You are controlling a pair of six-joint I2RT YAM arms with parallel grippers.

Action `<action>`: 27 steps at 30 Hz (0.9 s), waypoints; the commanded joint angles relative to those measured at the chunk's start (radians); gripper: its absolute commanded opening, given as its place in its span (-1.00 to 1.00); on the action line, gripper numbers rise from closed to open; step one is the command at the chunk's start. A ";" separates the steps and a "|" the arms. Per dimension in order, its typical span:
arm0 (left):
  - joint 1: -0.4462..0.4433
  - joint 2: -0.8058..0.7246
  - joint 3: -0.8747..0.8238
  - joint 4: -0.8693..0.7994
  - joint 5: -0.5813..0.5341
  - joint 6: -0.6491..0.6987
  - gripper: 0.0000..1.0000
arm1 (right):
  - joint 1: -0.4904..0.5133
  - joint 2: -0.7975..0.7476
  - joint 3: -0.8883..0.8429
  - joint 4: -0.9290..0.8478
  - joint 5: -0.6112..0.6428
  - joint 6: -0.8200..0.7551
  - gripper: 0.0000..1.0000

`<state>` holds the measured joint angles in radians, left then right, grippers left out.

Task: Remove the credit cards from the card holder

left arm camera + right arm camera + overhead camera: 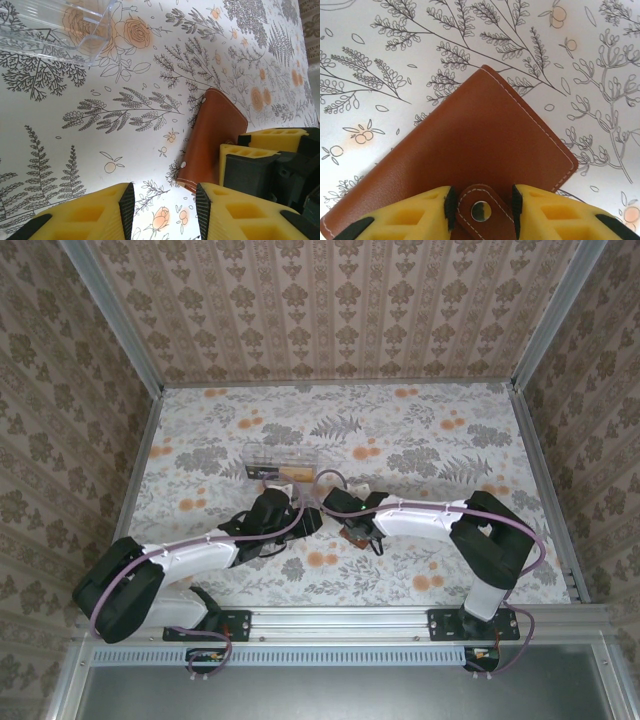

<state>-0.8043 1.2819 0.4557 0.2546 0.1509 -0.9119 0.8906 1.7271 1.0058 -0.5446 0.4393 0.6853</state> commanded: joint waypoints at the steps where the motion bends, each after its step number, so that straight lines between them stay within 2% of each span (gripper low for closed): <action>1: -0.006 0.010 0.008 0.010 0.012 0.024 -0.20 | -0.023 0.007 -0.055 0.002 -0.049 0.008 -0.30; 9: -0.021 0.024 0.023 0.013 0.012 0.031 -0.20 | -0.026 -0.026 -0.074 0.038 -0.070 -0.015 -1.00; 18: -0.051 0.097 0.058 0.060 0.027 0.019 -0.25 | 0.006 -0.107 -0.064 0.059 -0.089 -0.074 -1.00; 27: -0.082 0.252 0.136 0.130 0.075 -0.005 -0.63 | 0.032 -0.119 -0.054 0.077 -0.089 -0.078 -1.00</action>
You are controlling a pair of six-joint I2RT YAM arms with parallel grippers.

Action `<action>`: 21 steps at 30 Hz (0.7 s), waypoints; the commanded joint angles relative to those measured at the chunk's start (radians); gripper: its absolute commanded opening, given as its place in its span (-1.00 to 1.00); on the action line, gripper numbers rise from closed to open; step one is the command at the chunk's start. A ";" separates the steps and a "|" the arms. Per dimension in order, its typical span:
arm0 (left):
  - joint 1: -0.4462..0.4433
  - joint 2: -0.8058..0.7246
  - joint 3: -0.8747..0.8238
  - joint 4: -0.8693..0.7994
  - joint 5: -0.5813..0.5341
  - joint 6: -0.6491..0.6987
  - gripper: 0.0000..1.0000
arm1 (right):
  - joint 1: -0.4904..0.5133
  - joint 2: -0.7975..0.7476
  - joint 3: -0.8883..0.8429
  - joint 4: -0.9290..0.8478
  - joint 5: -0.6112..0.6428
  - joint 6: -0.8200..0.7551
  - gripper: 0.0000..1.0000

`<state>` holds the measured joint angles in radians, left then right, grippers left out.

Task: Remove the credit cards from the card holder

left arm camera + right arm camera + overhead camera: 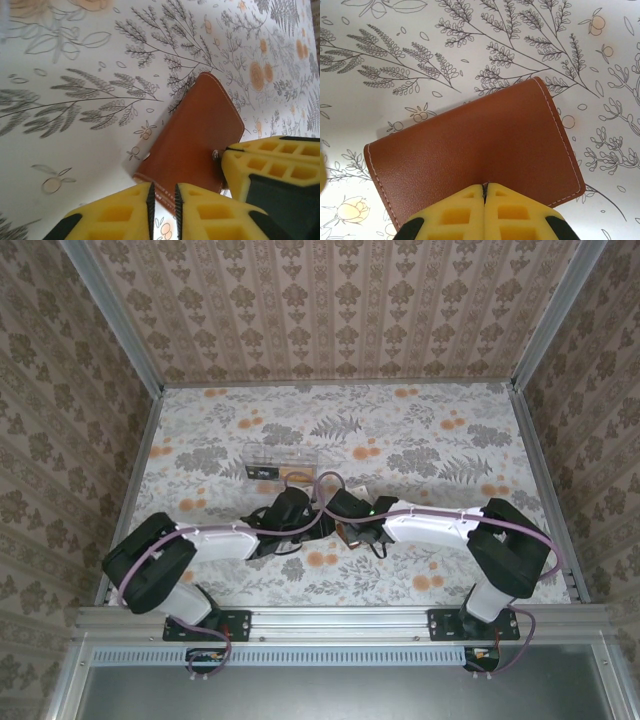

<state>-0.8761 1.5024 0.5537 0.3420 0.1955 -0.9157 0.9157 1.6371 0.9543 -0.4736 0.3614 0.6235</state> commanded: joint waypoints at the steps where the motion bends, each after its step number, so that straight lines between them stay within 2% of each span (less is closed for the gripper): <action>1: -0.013 0.047 0.046 0.048 0.034 -0.004 -0.64 | 0.008 -0.033 -0.007 0.009 -0.011 -0.014 -1.00; 8: -0.024 0.132 0.090 0.063 0.048 -0.012 -0.66 | 0.008 -0.138 -0.060 -0.013 0.052 0.047 -1.00; 13: -0.023 0.122 0.096 0.040 0.033 0.003 -0.52 | 0.006 -0.292 -0.152 -0.025 0.104 0.084 -1.00; 16: -0.021 0.109 0.112 0.005 0.026 0.025 -0.30 | 0.001 -0.380 -0.194 0.016 0.081 0.062 -1.00; 21: -0.008 0.048 0.120 -0.068 -0.010 0.062 0.26 | 0.001 -0.428 -0.164 0.044 0.031 0.007 -1.00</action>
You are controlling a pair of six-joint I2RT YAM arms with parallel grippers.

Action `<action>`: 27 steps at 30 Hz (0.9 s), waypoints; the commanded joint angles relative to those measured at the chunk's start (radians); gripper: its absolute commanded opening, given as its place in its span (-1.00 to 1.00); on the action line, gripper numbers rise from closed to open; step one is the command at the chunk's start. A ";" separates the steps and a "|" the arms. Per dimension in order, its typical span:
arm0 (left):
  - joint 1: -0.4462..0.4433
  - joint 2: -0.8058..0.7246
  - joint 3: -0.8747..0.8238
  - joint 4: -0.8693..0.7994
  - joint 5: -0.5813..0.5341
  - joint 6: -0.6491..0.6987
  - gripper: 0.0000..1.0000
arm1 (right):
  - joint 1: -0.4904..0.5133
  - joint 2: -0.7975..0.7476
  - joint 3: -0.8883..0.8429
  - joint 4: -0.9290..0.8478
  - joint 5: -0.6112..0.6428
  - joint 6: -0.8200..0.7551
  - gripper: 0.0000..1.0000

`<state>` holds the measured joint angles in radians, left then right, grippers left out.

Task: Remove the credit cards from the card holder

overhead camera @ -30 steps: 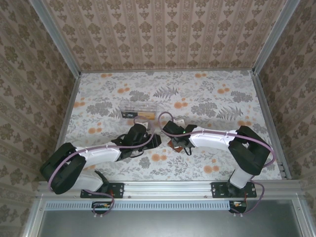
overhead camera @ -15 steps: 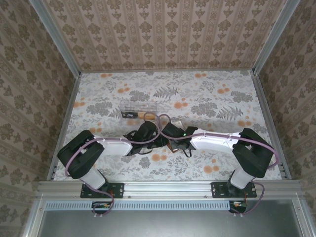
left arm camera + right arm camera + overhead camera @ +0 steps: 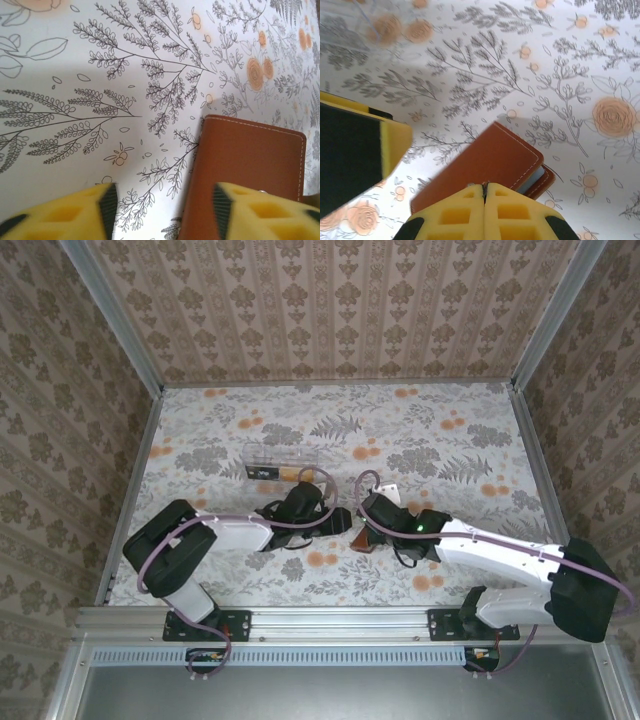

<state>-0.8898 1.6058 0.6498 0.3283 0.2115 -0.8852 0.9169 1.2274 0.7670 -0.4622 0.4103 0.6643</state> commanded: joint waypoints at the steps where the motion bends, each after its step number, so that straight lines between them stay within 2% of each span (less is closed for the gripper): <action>1: 0.012 -0.071 0.020 -0.068 -0.035 0.035 0.35 | 0.000 -0.015 0.039 0.035 -0.027 -0.049 -1.00; 4: 0.023 -0.124 0.003 -0.099 -0.055 0.046 0.62 | -0.001 0.008 0.086 0.036 -0.045 -0.083 -1.00; 12: 0.034 -0.227 -0.038 -0.164 -0.101 0.070 0.73 | 0.000 0.038 0.113 0.033 -0.061 -0.091 -1.00; 17: 0.033 -0.232 -0.033 -0.169 -0.089 0.081 0.66 | -0.003 0.004 0.089 0.003 -0.012 -0.088 -1.00; 22: 0.017 -0.213 -0.013 -0.159 -0.077 0.087 0.45 | -0.039 -0.061 0.001 -0.057 0.055 -0.032 -1.00; 27: -0.013 -0.181 0.022 -0.157 -0.062 0.108 0.29 | -0.095 -0.134 -0.122 -0.063 0.044 0.010 -1.00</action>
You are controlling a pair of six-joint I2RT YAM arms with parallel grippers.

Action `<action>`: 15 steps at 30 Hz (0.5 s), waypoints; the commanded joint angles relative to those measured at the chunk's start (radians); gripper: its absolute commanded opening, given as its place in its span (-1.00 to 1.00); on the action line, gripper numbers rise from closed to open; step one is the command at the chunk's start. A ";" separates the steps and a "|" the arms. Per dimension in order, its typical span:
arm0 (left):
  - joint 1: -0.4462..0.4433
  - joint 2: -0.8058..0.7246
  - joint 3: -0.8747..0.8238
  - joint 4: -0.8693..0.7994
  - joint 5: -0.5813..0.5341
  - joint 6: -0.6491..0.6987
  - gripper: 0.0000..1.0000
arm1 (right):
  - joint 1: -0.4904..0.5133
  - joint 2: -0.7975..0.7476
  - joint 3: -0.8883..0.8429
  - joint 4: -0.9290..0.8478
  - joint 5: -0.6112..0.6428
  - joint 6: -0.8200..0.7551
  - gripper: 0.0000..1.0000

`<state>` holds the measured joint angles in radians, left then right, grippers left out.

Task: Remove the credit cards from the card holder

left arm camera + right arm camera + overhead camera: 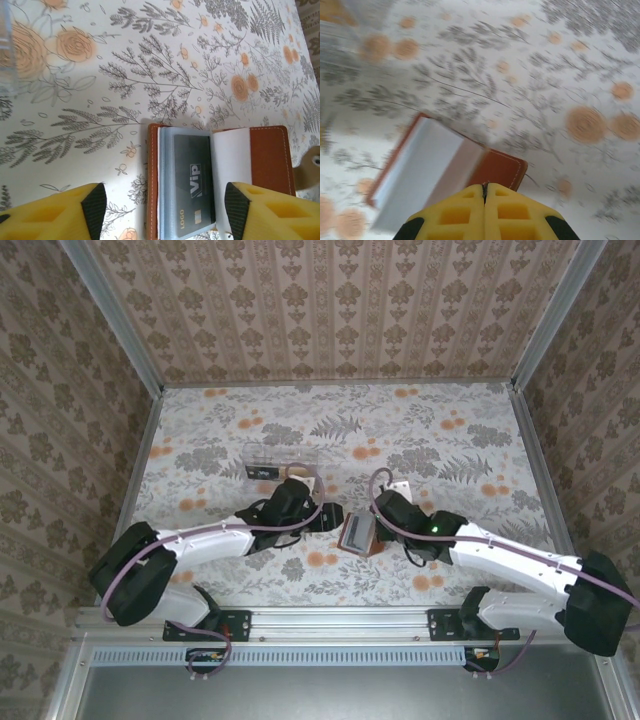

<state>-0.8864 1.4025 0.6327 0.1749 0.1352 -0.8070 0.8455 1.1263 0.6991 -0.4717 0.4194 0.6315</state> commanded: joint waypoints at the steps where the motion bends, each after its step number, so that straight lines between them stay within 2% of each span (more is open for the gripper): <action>1: -0.024 0.033 0.047 -0.002 0.019 0.035 0.28 | -0.036 -0.041 -0.077 -0.048 0.030 0.047 -1.00; 4: -0.037 0.070 0.073 0.011 0.043 0.042 0.14 | -0.064 -0.042 -0.127 -0.027 0.013 0.059 -1.00; 10: -0.070 0.139 0.133 0.019 0.091 0.062 -0.12 | -0.071 0.008 -0.121 0.008 0.002 0.053 -0.99; 15: -0.089 0.147 0.167 -0.023 0.070 0.083 -0.13 | -0.070 0.041 -0.113 0.018 -0.008 0.053 -1.00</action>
<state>-0.9646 1.5455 0.7620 0.1658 0.2020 -0.7582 0.7788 1.1595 0.5766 -0.4671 0.4137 0.6666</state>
